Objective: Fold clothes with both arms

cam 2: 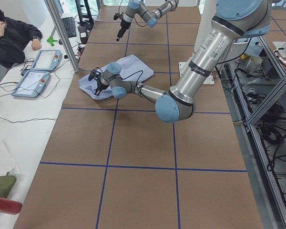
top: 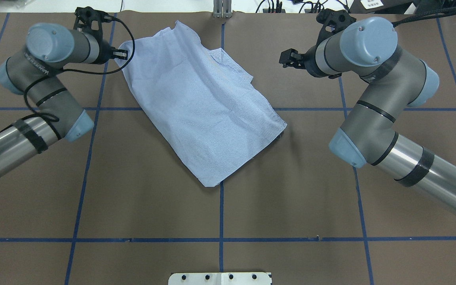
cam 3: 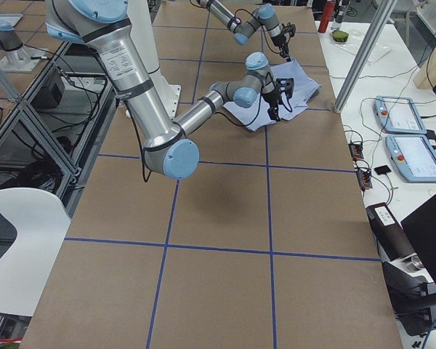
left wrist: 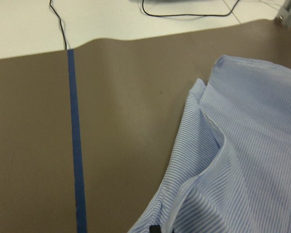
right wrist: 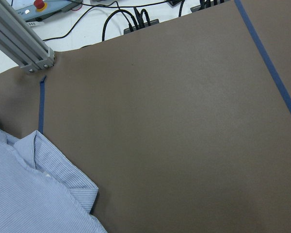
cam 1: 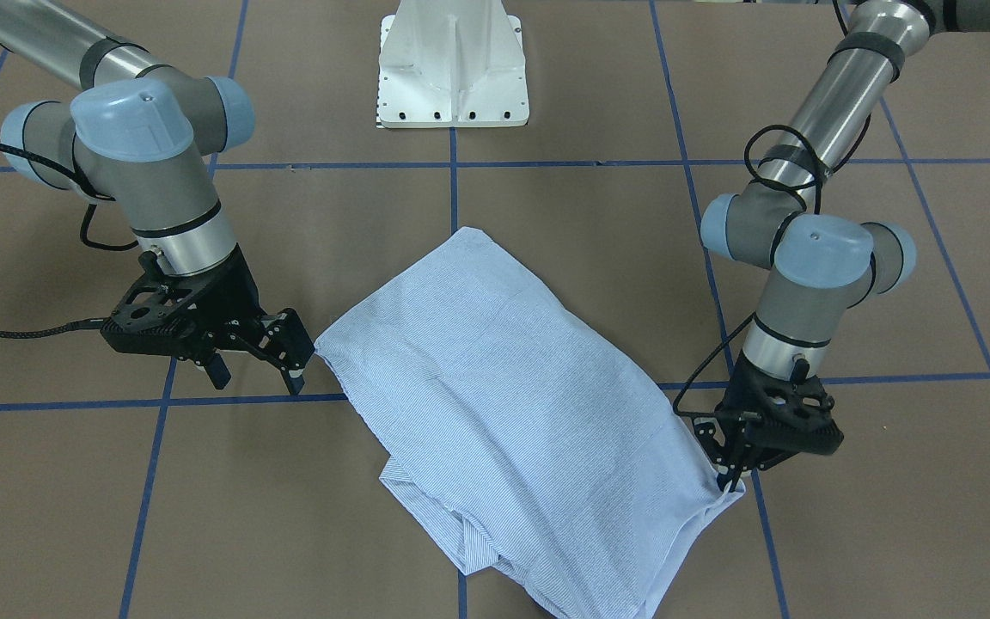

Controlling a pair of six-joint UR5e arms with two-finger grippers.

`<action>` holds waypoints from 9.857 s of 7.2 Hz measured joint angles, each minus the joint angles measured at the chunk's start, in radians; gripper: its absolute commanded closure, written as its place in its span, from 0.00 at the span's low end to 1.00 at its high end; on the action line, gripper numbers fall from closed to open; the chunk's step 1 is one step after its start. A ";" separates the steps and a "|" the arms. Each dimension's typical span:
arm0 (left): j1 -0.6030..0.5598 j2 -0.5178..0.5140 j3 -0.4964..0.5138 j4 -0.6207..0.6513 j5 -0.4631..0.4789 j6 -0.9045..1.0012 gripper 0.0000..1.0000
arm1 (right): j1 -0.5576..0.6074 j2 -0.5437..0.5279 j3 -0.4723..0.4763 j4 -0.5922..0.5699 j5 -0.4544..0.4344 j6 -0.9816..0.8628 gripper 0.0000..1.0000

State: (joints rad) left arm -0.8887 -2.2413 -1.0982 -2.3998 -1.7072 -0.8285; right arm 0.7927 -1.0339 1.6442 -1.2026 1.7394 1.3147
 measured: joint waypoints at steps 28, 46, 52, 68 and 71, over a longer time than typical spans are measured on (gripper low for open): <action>-0.079 0.121 -0.214 -0.005 -0.193 0.120 0.00 | -0.398 0.147 -0.158 -0.277 -0.444 0.650 1.00; 0.536 0.406 -0.680 -0.007 0.255 -0.851 0.18 | -0.386 0.143 0.008 -0.287 -0.445 0.643 1.00; 0.586 0.328 -0.600 -0.008 0.303 -0.884 1.00 | -0.386 0.138 0.009 -0.286 -0.445 0.643 1.00; 0.441 0.286 -1.080 0.488 0.064 -0.767 1.00 | -0.558 0.033 0.596 -0.776 -0.573 0.607 1.00; 0.368 0.216 -0.901 0.495 0.069 -0.657 1.00 | -0.420 0.075 0.277 -0.471 -0.556 0.505 1.00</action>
State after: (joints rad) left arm -0.5205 -2.0250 -1.9989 -1.9053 -1.6382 -1.4856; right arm 0.3730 -0.9585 1.9212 -1.6741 1.1834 1.8201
